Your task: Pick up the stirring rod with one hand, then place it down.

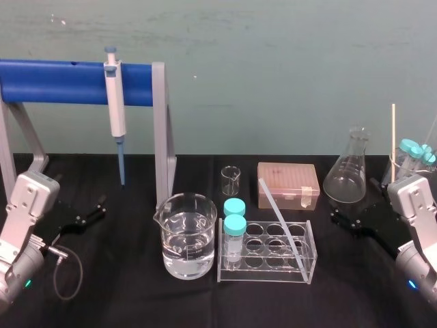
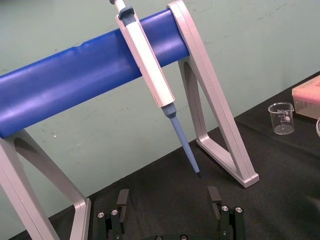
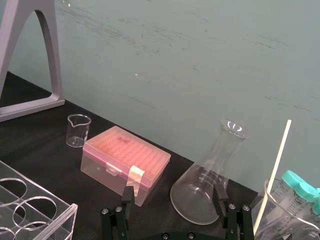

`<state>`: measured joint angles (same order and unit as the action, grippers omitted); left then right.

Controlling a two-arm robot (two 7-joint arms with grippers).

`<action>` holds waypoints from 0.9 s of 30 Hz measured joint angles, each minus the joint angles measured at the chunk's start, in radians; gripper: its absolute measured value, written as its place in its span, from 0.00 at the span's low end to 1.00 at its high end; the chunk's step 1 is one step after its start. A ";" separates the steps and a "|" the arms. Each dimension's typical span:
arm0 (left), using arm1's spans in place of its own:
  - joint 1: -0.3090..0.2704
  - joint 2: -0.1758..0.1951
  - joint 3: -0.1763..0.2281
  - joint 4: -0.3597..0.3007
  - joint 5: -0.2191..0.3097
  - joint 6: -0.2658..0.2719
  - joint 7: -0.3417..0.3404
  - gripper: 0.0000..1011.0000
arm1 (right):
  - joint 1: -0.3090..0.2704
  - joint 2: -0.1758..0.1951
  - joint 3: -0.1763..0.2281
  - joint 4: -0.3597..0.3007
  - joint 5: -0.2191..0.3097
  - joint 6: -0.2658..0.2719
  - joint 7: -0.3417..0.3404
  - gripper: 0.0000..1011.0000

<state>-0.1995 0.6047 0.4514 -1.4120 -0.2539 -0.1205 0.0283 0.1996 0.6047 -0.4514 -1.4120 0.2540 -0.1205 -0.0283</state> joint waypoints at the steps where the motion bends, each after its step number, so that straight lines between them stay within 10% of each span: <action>1: 0.000 0.000 0.000 0.000 0.000 0.000 0.000 0.99 | 0.000 0.000 0.000 0.000 0.000 0.000 0.000 0.99; 27: 0.000 0.000 0.000 0.000 0.000 0.000 0.000 0.99 | 0.000 0.000 0.000 0.000 0.000 0.000 0.000 0.99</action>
<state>-0.1995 0.6047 0.4514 -1.4120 -0.2539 -0.1205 0.0283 0.1995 0.6047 -0.4514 -1.4120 0.2539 -0.1205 -0.0283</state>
